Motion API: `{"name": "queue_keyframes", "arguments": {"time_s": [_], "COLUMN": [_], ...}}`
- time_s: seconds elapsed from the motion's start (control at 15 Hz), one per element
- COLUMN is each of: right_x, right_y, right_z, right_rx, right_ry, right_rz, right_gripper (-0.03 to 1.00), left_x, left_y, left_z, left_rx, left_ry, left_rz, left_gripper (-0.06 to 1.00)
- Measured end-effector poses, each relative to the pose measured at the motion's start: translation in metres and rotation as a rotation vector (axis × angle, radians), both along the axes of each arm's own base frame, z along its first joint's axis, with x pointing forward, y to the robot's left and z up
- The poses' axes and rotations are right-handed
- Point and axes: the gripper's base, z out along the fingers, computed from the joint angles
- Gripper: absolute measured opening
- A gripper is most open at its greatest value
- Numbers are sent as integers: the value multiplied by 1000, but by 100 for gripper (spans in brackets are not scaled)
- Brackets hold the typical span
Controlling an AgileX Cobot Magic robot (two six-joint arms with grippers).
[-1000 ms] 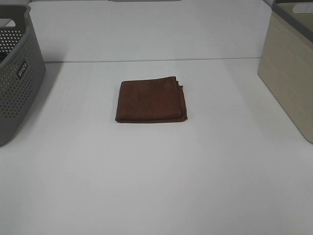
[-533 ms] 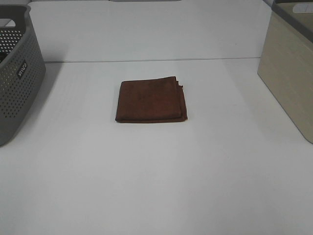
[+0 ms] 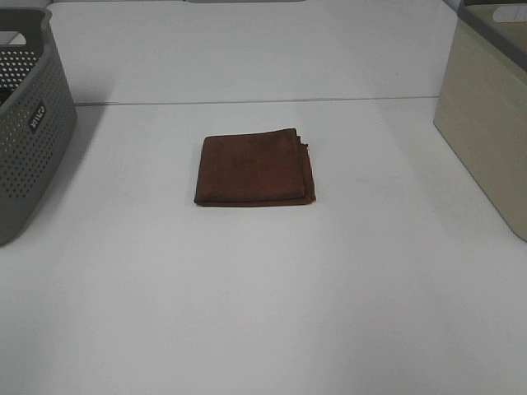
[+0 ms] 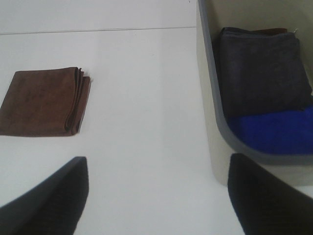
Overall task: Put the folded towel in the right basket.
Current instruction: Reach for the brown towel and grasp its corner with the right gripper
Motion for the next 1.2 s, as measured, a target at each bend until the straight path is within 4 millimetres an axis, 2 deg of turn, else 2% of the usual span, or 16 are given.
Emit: {"name": "queue_keyframes", "arguments": {"time_s": [0.13, 0.2, 0.4, 0.53, 0.6, 0.8, 1.0, 1.07, 1.13, 1.2], "right_x": [45, 85, 129, 146, 154, 176, 193, 199, 202, 212], "right_y": [0, 0, 3, 11, 21, 76, 132, 143, 147, 153], "right_z": [12, 19, 23, 25, 25, 13, -26, -40, -46, -62], "right_rx": [6, -7, 20, 49, 48, 39, 28, 44, 57, 92], "right_ry": [36, 89, 177, 197, 200, 231, 339, 377, 393, 437], "right_rz": [8, 32, 73, 128, 163, 318, 449, 469, 476, 471], "right_gripper": [75, 75, 75, 75, 75, 75, 75, 75, 75, 75], "left_x": [0, 0, 0, 0, 0, 0, 0, 0, 0, 0], "left_y": [0, 0, 0, 0, 0, 0, 0, 0, 0, 0], "left_z": [0, 0, 0, 0, 0, 0, 0, 0, 0, 0], "left_rx": [0, 0, 0, 0, 0, 0, 0, 0, 0, 0], "left_ry": [0, 0, 0, 0, 0, 0, 0, 0, 0, 0], "left_rz": [0, 0, 0, 0, 0, 0, 0, 0, 0, 0], "left_gripper": [97, 97, 97, 97, 97, 97, 97, 97, 97, 97]}}
